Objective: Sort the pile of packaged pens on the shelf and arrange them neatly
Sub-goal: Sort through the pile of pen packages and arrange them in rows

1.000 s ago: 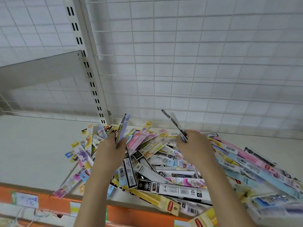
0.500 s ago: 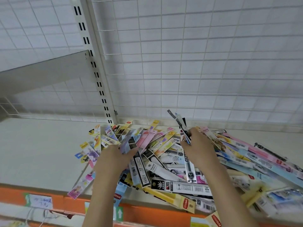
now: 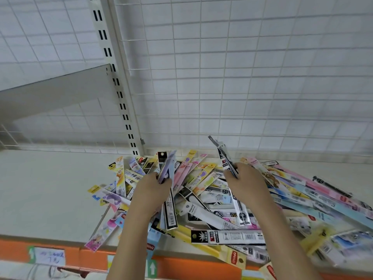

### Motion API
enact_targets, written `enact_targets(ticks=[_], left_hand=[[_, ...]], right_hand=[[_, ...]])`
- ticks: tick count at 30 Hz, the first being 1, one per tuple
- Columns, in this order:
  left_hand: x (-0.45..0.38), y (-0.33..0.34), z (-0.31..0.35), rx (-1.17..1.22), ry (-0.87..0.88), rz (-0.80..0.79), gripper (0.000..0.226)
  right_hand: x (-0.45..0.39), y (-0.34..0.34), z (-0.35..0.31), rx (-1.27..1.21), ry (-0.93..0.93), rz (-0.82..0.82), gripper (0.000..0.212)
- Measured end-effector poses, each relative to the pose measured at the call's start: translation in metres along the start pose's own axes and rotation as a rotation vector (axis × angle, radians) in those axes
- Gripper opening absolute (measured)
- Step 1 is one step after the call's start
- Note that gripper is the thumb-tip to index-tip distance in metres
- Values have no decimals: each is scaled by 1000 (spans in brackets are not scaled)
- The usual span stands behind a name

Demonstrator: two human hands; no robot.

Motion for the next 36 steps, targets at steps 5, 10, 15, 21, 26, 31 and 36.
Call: enact_targets(ticks=[5,10,15,21,26,31,36], left_hand=[[-1,-22,11,187,52,79,21],[1,-38,9,454,20,135,13],[1,-51,-10,413,-23,277,16],[4,-63,-33,210,-50,306,36],[7,-74,-51,205,-66,330,32],[8,-81,-58,211,-51,345,30],[4,-76,-58,213,-37,313,33]], right_hand=[[-3,-1,-3,3,-5,-28,32],[-7,7,-8,-60,1,-141,29],[-13,26,-24,6,-55,-210,17],[-21,61,-62,148,-118,-237,35],[-21,92,-75,252,-95,-331,56],[-23,101,-77,209,-67,-364,44],[-27,90,-69,118,2,-312,23]])
Point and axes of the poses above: each hand's wrist, its own x-axis away from the middle knuckle, its own y-axis out of the palm, z = x × y, the point moved 6 cm from there along -x, towards the middle knuckle, and after that the axes turned 3 degrees about y, right-handed, at the moved point
